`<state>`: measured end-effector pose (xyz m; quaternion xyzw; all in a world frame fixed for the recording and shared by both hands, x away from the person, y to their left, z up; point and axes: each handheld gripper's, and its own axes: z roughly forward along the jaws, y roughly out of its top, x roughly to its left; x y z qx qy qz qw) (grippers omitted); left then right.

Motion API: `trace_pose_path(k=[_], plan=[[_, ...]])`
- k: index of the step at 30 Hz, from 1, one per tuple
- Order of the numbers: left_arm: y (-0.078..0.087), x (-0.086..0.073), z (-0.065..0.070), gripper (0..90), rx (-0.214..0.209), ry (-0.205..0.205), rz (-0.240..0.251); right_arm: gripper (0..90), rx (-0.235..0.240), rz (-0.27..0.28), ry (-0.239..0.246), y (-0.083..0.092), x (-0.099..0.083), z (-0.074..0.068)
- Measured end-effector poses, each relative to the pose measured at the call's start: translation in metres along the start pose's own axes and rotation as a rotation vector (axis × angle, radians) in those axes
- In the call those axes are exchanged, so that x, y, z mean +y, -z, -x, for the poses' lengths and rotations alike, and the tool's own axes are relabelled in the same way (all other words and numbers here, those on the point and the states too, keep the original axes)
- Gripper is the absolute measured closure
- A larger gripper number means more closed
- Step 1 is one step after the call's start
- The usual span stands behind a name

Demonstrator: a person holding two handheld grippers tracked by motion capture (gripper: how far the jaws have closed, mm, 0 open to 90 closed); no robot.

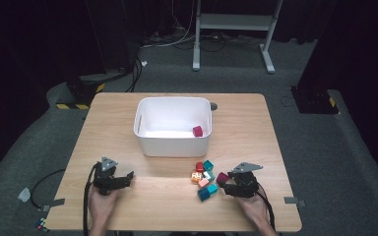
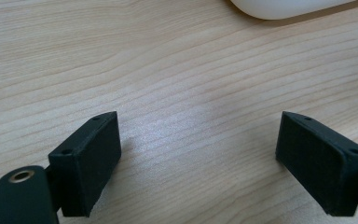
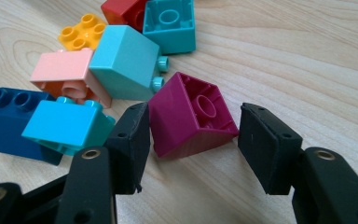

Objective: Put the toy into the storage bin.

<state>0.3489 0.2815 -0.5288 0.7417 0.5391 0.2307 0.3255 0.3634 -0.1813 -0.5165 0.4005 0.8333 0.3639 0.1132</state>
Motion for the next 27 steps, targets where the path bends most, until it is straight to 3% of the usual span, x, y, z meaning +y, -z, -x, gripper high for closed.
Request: trace_pose_path(k=[27], plan=[[0.0000,0.0000,0.0001,14.0,0.000,0.001,0.000,47.0,-0.058,0.009,0.034,-0.0022,0.0019,-0.0003]])
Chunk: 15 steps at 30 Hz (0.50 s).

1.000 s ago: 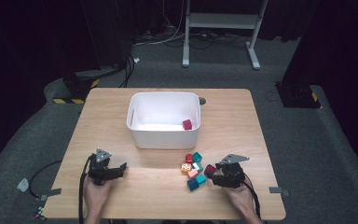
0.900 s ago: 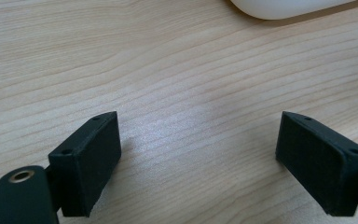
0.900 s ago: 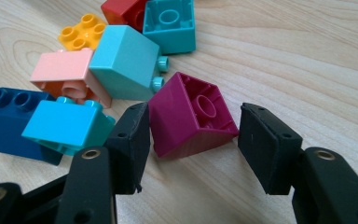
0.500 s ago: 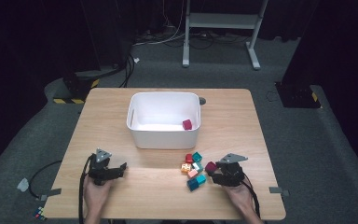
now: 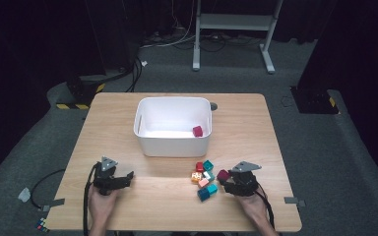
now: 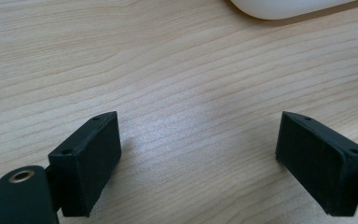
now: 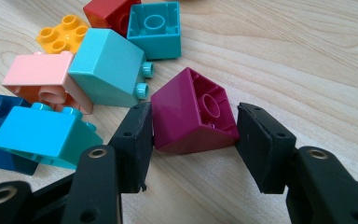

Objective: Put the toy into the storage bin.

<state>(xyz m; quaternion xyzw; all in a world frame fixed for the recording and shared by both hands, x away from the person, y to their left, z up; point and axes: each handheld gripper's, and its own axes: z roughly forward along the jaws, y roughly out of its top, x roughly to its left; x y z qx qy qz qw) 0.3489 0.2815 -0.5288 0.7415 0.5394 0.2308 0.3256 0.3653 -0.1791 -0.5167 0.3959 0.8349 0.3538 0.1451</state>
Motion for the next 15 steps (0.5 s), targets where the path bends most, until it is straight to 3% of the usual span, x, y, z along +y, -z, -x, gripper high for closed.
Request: trace_pose_path(k=[15], plan=[[0.0000,0.0000,0.0000,14.0,0.000,0.000,0.000,47.4,0.000,0.019,0.005,0.0044,0.0028,0.0014]])
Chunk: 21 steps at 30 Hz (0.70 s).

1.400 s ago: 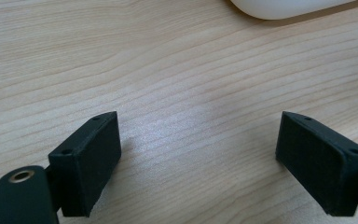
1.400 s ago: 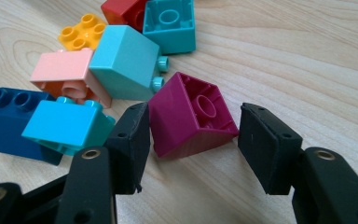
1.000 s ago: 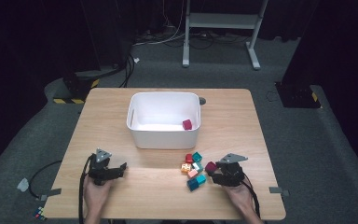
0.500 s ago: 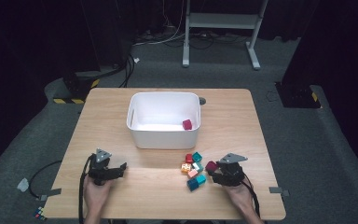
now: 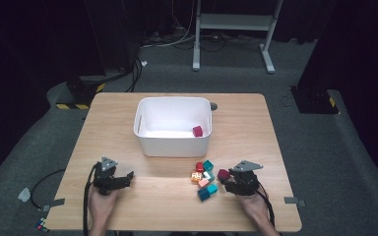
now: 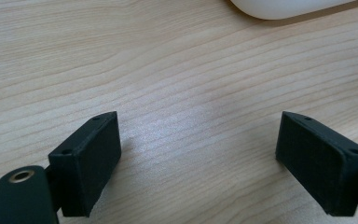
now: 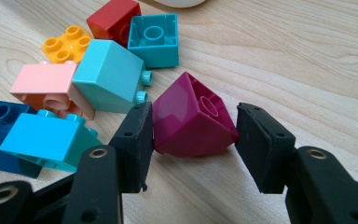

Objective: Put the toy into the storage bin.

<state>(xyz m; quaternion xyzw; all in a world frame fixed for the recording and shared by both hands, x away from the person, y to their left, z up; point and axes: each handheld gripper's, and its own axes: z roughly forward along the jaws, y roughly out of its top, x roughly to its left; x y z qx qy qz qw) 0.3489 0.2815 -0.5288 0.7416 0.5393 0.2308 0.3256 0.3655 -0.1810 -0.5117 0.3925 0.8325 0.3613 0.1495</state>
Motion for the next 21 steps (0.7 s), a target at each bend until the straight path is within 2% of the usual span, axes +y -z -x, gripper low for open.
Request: trace_pose_path(k=[21], plan=[[-0.0001,0.0000,0.0001,14.1,0.000,0.002,0.002,47.7,-0.002,0.016,0.003,0.0047,0.0035,0.0013]])
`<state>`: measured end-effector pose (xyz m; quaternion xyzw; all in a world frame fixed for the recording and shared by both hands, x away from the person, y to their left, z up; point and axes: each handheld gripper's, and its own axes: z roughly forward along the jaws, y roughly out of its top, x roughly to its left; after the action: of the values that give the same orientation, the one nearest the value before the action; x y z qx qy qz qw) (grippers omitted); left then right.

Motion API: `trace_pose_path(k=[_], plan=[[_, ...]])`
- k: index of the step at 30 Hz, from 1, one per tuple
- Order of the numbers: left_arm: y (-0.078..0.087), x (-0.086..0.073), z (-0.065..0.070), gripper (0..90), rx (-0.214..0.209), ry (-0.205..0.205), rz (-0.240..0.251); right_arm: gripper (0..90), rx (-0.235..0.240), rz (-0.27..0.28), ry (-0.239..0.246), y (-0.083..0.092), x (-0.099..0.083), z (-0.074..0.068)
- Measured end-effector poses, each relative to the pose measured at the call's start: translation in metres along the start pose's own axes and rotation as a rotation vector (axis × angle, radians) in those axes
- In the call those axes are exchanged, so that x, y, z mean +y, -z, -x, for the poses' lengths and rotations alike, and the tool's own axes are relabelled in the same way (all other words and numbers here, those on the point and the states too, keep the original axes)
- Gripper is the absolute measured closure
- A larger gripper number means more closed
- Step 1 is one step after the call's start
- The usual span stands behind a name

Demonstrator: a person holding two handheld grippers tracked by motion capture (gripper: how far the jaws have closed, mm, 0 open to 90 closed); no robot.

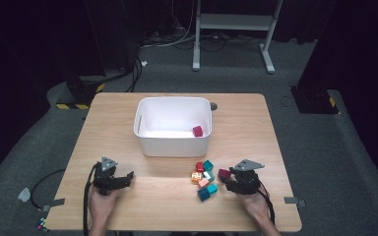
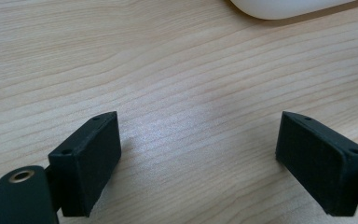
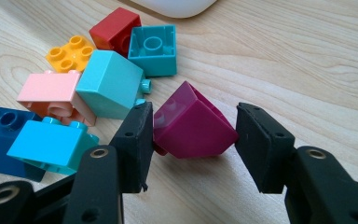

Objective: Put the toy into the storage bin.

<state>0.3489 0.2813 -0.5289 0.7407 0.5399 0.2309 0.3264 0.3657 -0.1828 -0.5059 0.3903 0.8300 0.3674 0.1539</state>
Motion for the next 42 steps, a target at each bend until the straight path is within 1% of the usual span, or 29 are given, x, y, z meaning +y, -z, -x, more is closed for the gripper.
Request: trace_pose_path(k=[4,14,22,27,32,36,42], plan=[[0.000,0.000,0.000,14.0,0.000,0.001,0.001,47.7,-0.001,-0.004,0.000,0.001,0.001,0.000],[0.000,0.000,0.000,14.1,0.000,0.001,0.001,47.7,0.001,0.014,0.009,0.006,0.010,0.000],[0.000,0.000,0.000,14.0,0.000,-0.001,0.000,47.8,0.013,0.038,0.010,0.012,0.022,0.001],[0.000,0.000,0.000,14.1,0.000,-0.001,-0.001,47.8,0.016,0.045,0.022,0.017,0.031,0.001],[0.000,0.000,0.000,14.1,0.000,-0.001,-0.001,47.8,0.022,0.045,0.001,0.024,0.042,0.003],[0.000,0.000,0.000,14.0,0.000,0.002,0.001,47.8,0.026,0.048,0.006,0.031,0.053,0.003],[0.000,0.000,0.000,14.0,0.000,-0.001,-0.001,47.8,0.055,0.066,0.008,0.040,0.072,0.005]])
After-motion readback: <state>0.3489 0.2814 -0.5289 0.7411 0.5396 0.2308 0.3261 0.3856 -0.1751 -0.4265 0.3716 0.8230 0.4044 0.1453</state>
